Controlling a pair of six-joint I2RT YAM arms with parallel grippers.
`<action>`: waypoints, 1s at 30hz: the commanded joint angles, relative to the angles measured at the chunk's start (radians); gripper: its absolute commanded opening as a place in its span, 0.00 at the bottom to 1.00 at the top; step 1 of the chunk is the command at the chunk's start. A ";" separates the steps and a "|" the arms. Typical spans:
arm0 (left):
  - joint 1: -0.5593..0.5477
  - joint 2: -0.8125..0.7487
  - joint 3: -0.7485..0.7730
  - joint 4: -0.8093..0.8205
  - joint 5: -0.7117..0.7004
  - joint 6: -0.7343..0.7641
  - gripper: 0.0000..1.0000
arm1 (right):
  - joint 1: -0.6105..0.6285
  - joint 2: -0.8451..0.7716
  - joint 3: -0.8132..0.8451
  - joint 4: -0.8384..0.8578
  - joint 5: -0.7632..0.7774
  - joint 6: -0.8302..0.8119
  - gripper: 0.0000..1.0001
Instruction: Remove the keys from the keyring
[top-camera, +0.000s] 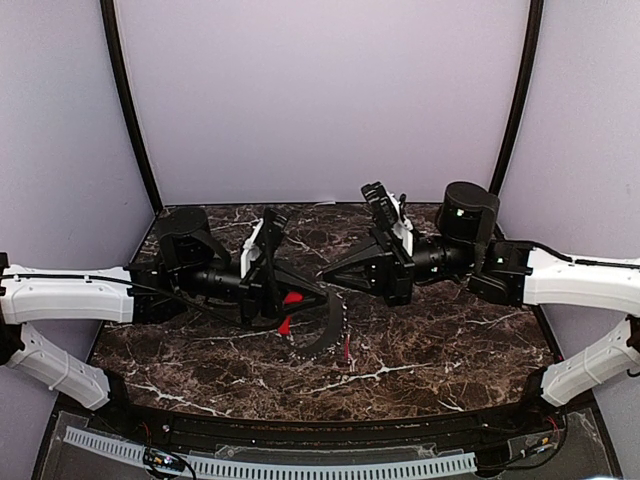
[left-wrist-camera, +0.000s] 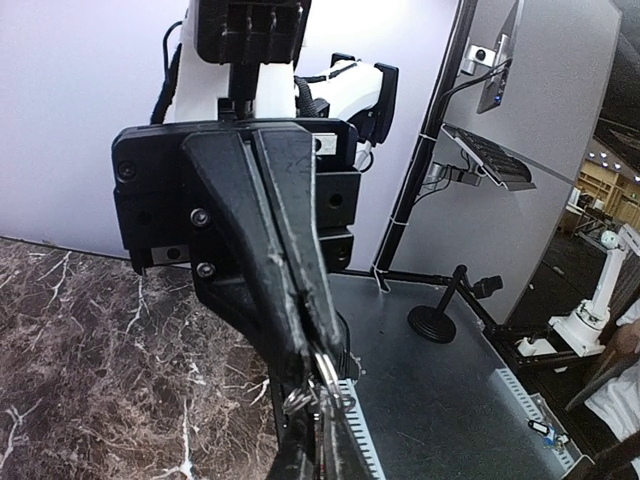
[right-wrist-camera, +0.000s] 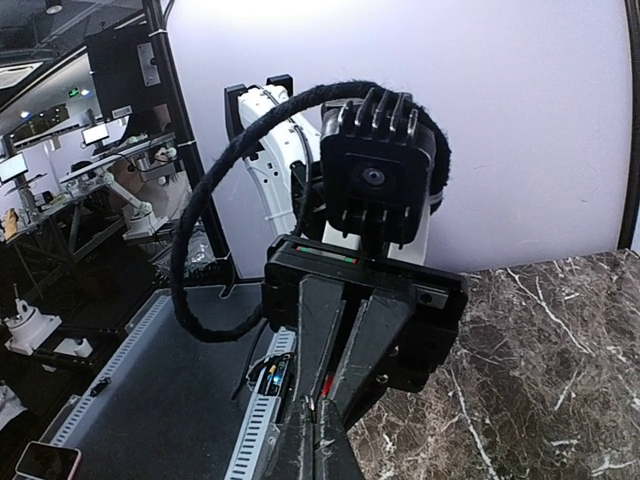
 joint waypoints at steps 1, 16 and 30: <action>-0.006 -0.062 -0.048 0.085 -0.079 -0.049 0.00 | 0.000 -0.044 -0.033 0.059 0.088 -0.007 0.05; -0.006 -0.089 0.047 -0.114 -0.164 -0.094 0.00 | -0.019 -0.199 -0.261 0.282 0.196 0.098 0.80; 0.002 -0.126 0.243 -0.477 -0.170 -0.116 0.00 | 0.066 -0.235 -0.447 0.438 0.234 0.102 0.68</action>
